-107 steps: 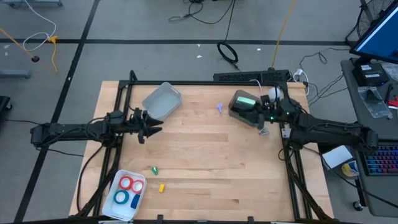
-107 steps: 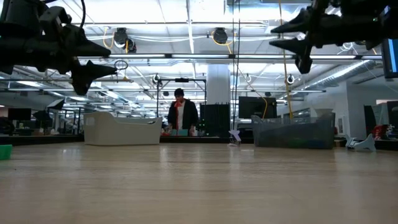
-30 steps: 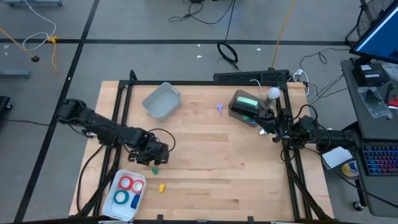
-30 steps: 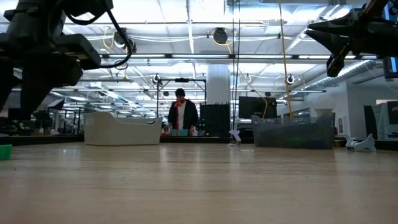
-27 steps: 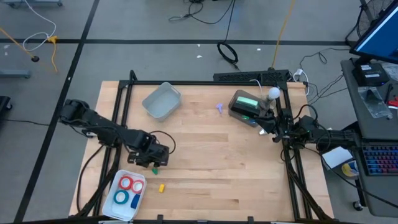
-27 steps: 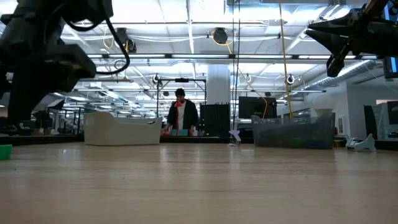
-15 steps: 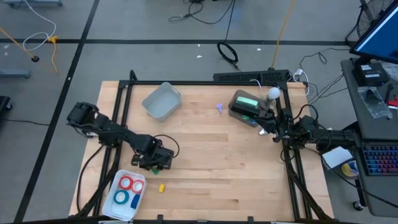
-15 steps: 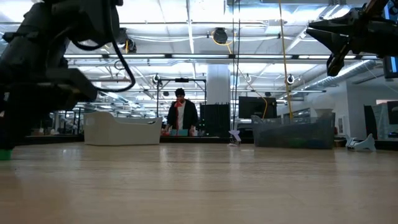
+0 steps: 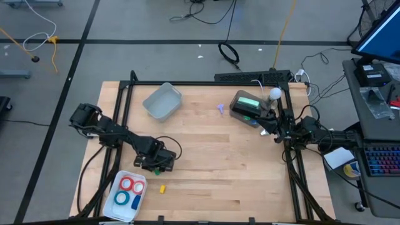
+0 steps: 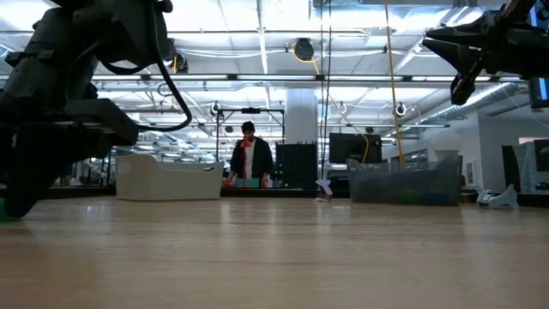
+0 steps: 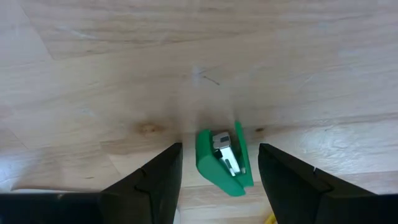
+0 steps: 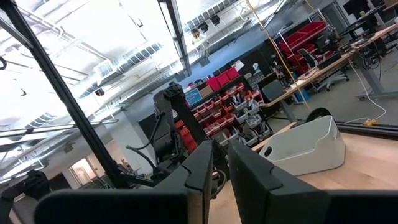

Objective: Pick and place Stapler, Stapler remover, tape
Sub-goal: Put the small green stapler into the black bin

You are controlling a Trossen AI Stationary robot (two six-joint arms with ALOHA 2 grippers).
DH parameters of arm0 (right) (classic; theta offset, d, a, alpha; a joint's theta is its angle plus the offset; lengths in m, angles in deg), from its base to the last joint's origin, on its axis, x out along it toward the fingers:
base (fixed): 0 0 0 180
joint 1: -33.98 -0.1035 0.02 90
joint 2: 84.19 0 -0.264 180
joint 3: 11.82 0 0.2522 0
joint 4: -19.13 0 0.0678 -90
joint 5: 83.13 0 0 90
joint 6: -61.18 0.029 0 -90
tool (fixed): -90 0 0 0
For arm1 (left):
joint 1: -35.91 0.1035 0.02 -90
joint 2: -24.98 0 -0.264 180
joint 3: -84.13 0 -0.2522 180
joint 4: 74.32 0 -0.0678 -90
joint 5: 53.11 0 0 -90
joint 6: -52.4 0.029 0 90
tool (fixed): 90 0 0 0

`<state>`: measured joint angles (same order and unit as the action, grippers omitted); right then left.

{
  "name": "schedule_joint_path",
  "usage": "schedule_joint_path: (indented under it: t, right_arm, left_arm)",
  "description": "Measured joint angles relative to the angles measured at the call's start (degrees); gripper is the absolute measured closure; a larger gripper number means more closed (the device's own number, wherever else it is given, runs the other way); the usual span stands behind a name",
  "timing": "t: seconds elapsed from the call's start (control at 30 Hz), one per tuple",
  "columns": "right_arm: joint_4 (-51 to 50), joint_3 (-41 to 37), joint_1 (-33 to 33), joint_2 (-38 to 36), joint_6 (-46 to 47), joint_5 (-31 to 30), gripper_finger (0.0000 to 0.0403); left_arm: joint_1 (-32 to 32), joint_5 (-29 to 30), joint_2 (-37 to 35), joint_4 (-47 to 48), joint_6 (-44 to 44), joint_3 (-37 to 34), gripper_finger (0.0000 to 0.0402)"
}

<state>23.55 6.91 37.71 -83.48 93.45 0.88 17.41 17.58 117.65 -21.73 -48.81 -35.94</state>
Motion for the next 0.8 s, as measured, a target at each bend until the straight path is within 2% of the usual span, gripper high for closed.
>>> schedule_joint_path:
  t: [0.6, 0.8]
  right_arm:
    - [-0.05, 0.00, -0.01, 0.00, -0.11, -0.01, 0.0360]
    - [-0.05, 0.00, -0.01, 0.00, -0.01, -0.02, 0.0360]
  left_arm:
    - [1.65, 2.44, -0.02, 0.63, 0.81, 0.00, 0.0192]
    - [2.32, 1.35, -0.02, 0.58, 2.18, 0.00, 0.0192]
